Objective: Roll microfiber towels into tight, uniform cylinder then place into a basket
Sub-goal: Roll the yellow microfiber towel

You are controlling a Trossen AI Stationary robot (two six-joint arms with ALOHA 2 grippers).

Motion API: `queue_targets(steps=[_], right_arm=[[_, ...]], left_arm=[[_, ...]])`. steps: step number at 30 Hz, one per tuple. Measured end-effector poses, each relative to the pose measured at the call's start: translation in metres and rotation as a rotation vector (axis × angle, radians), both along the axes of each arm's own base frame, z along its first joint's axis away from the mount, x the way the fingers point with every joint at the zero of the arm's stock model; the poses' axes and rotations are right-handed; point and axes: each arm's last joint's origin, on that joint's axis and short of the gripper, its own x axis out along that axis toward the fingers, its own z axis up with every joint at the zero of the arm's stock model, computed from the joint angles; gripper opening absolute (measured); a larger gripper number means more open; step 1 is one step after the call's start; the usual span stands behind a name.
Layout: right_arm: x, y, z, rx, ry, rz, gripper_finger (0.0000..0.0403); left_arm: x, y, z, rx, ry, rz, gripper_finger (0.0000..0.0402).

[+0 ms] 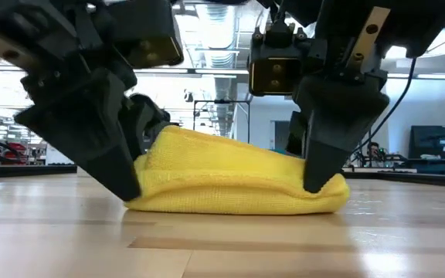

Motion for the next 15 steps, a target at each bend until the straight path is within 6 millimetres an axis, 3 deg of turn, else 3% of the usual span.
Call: queue_targets(steps=[7, 15], right_arm=[[0.001, -0.001, 0.0, -0.005, -0.002, -0.008, 0.0014], [0.002, -0.003, 0.0, -0.005, -0.013, -0.013, 0.0018]], left_arm=[[0.003, -0.015, 0.02, 0.086, -0.026, -0.03, 0.0091], [-0.014, -0.056, 0.033, 0.31, -0.248, -0.092, 0.0072]])
